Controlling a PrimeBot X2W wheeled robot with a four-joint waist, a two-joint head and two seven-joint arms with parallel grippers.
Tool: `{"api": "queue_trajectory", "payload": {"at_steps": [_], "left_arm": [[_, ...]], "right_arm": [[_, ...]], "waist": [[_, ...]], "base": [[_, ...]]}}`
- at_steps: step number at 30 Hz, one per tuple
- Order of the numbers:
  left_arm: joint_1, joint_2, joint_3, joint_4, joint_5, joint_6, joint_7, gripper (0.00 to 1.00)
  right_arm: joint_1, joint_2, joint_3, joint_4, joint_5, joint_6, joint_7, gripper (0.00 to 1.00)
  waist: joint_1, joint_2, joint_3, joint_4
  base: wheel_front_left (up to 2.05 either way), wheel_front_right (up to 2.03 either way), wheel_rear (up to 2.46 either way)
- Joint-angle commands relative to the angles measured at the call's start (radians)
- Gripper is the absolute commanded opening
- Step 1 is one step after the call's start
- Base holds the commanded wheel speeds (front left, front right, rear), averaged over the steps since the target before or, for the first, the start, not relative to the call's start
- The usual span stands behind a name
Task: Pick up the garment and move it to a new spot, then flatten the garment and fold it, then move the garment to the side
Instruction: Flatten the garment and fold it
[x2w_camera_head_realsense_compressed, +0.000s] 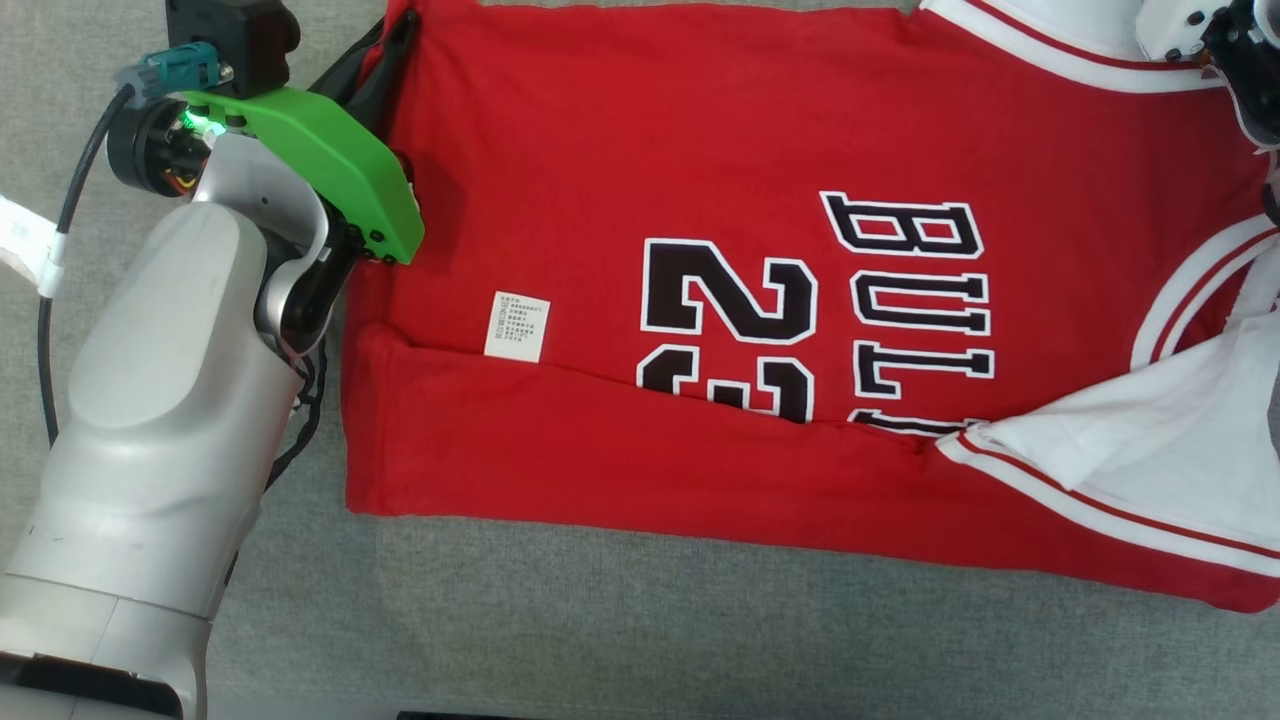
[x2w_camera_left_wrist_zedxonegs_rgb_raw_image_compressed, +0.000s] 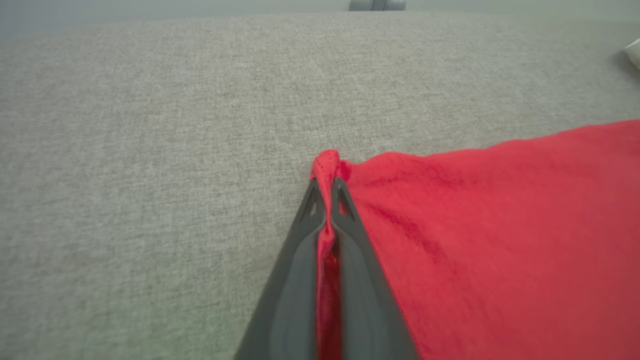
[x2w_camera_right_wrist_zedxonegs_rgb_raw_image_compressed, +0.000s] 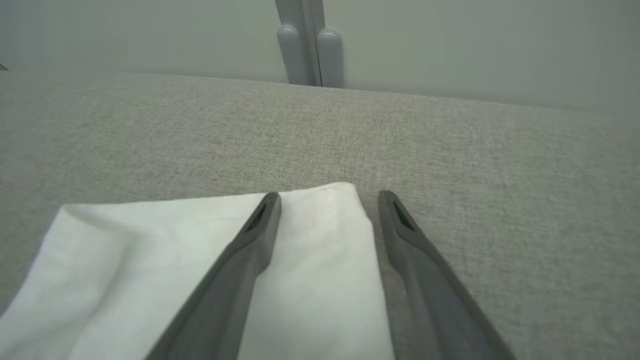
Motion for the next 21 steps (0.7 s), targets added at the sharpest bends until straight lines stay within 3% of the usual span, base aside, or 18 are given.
{"api": "queue_trajectory", "payload": {"at_steps": [1,3,4,5,6,21], "left_arm": [[-0.004,0.009,-0.004,0.014,-0.011,0.003,0.0,0.0],[-0.006,0.012,-0.007,0.021,-0.015,0.003,-0.003,0.0],[-0.004,0.015,-0.009,0.025,-0.019,0.004,-0.007,0.0],[-0.003,0.018,-0.01,0.029,-0.021,0.004,-0.008,0.0],[-0.001,0.021,-0.011,0.031,-0.026,0.004,-0.007,0.0],[0.035,0.131,-0.005,-0.058,-0.037,0.012,-0.02,0.0]], "right_arm": [[-0.018,-0.005,0.014,0.019,0.015,0.0,0.026,1.0],[-0.031,-0.006,0.031,0.044,0.038,0.0,0.066,0.96],[-0.032,-0.005,0.04,0.054,0.051,0.0,0.086,0.48],[-0.033,-0.005,0.047,0.058,0.064,0.0,0.098,0.32],[-0.033,-0.004,0.054,0.056,0.077,0.0,0.103,0.0],[0.133,-0.064,0.088,-0.17,0.122,0.0,-0.252,0.0]], "waist": [[0.0,0.0,0.015,0.015],[0.0,0.0,0.017,0.015],[0.0,0.0,0.017,0.014],[0.0,0.0,0.016,0.013],[0.0,0.0,0.016,0.011],[0.0,0.0,-0.103,-0.079]], "base": [[0.0,0.0,0.0],[0.0,0.0,0.0],[0.0,0.0,0.0],[0.0,0.0,0.0],[0.0,0.0,0.0],[0.0,0.0,0.0]]}}
